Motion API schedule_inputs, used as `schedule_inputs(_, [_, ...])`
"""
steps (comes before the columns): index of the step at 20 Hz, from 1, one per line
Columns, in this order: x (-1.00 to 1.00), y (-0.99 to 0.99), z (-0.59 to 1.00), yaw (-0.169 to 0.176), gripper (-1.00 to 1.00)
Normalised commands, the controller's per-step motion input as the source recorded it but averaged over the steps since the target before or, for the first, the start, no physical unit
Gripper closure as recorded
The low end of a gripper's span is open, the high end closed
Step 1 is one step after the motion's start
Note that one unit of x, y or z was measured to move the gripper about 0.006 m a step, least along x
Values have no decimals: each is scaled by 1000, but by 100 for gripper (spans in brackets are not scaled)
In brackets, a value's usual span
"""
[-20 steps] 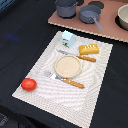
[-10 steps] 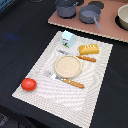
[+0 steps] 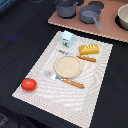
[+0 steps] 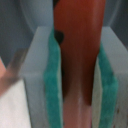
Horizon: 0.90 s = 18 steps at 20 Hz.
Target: Interact with the objects in diverse but meaningful ways.
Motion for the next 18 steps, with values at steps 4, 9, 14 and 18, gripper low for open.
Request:
schedule_inputs(4, [-102, 0, -7, 0, -100])
schedule_inputs(9, [-123, 0, 53, 0, -100])
schedule_inputs(14, [-214, -81, 977, 0, -100])
schedule_inputs(18, [-106, -359, 1000, 0, -100])
